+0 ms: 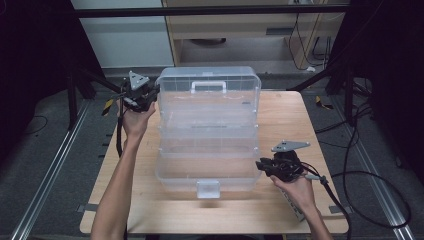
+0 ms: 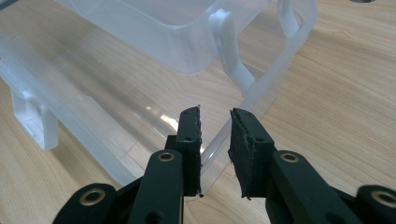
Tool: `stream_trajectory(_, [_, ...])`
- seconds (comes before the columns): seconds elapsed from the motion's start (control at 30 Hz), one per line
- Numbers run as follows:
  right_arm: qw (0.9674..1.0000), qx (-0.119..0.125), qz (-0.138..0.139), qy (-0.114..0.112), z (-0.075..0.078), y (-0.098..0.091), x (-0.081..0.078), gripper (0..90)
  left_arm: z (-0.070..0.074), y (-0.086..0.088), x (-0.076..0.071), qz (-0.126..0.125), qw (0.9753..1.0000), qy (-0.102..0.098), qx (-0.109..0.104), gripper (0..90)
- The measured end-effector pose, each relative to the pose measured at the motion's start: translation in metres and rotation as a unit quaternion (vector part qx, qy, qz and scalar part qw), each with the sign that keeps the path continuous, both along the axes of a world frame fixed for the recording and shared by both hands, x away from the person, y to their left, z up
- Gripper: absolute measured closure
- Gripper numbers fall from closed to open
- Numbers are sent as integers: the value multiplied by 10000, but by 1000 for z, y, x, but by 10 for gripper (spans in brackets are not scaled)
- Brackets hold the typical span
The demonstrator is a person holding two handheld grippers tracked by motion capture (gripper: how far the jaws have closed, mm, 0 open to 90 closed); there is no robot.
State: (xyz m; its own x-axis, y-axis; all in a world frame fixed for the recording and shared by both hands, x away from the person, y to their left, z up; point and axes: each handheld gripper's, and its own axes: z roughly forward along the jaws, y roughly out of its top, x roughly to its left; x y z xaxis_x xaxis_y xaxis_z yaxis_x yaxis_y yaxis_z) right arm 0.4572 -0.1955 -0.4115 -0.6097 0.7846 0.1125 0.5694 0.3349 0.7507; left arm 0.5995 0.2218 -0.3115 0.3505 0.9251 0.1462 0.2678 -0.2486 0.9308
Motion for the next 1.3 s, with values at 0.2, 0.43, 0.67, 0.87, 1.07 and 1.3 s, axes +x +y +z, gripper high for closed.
stream_trajectory(0.2, [10000,2,-4,5,0,0,0,734,-2,0,5,9,10000,-2,-6,822])
stream_trajectory(0.43, [10000,2,-4,8,0,0,0,734,-4,0,12,5,10000,7,-21,820])
stream_trajectory(0.67, [10000,2,-4,7,0,0,0,734,-7,1,19,-3,10000,34,-54,819])
stream_trajectory(0.87, [10000,-2,-6,1,0,0,0,734,-8,-1,28,26,9999,122,8,817])
stream_trajectory(1.07, [10000,-5,-12,-9,0,0,0,734,-8,0,32,-36,9998,185,48,814])
stream_trajectory(1.3, [10000,-7,-14,-9,0,0,0,734,-8,0,32,-34,9998,198,42,813])
